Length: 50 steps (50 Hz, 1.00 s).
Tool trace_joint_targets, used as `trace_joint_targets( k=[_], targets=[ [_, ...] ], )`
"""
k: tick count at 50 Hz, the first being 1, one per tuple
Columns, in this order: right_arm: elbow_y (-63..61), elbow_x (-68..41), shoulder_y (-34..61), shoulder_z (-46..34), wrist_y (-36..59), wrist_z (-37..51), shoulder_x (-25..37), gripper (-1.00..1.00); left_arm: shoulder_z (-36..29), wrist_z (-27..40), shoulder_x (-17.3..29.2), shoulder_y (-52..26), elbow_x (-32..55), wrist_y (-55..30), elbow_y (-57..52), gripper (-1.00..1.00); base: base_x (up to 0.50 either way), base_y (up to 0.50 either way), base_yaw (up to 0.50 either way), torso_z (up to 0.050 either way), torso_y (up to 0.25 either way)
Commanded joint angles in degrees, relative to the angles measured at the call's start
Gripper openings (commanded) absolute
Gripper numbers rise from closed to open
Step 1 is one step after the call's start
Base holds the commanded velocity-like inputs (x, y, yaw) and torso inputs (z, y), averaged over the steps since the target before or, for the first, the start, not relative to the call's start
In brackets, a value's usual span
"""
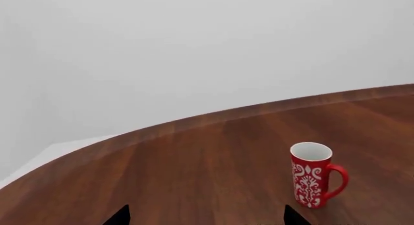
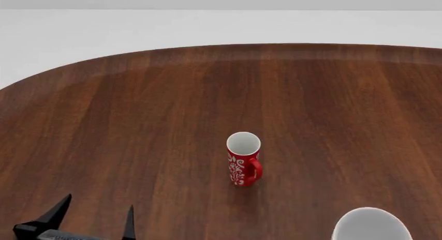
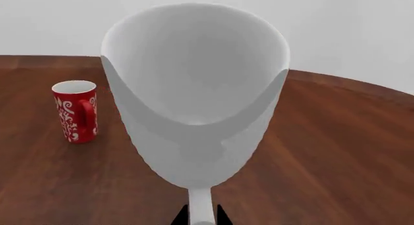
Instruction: Put the white mug on the plate.
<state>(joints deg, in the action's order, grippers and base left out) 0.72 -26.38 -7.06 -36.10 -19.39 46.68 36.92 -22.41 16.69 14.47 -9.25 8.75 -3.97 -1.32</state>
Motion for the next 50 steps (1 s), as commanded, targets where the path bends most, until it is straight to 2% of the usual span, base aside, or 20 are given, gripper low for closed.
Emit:
trace_joint_targets(
  k=[1, 24, 30, 40, 50],
  targets=[
    [-5.54, 1.98, -3.93, 1.75, 1.64, 5.08, 3.49, -1.0, -0.76, -0.15, 0.02, -0.52, -0.11, 0.03, 0.61, 1.0, 0.0, 0.0, 0.0, 0.0, 0.0],
    [-11.69, 1.99, -9.98, 5.43, 4.06, 12.68, 9.1, -1.0, -1.81, -0.13, -0.52, -2.02, -0.38, 1.37, 2.56, 1.0, 0.0, 0.0, 0.0, 0.0, 0.0],
    [-11.99, 1.85, -12.28, 7.48, 2.68, 14.97, 10.66, -1.0, -2.73, 1.19, -0.3, -2.23, -2.79, 1.52, 2.77, 1.0, 0.0, 0.0, 0.0, 0.0, 0.0],
    [-12.06, 2.47, -15.43, 9.42, 0.88, 17.45, 12.22, -1.0, -3.0, 0.96, -0.45, -2.47, -2.06, 1.01, 2.59, 1.0, 0.0, 0.0, 0.0, 0.0, 0.001],
    [-8.91, 1.42, -16.99, 10.77, -3.01, 17.25, 11.39, -1.0, -3.33, 0.94, -0.55, -3.09, -2.0, 1.07, 3.42, 1.0, 0.0, 0.0, 0.0, 0.0, 0.0]
  ],
)
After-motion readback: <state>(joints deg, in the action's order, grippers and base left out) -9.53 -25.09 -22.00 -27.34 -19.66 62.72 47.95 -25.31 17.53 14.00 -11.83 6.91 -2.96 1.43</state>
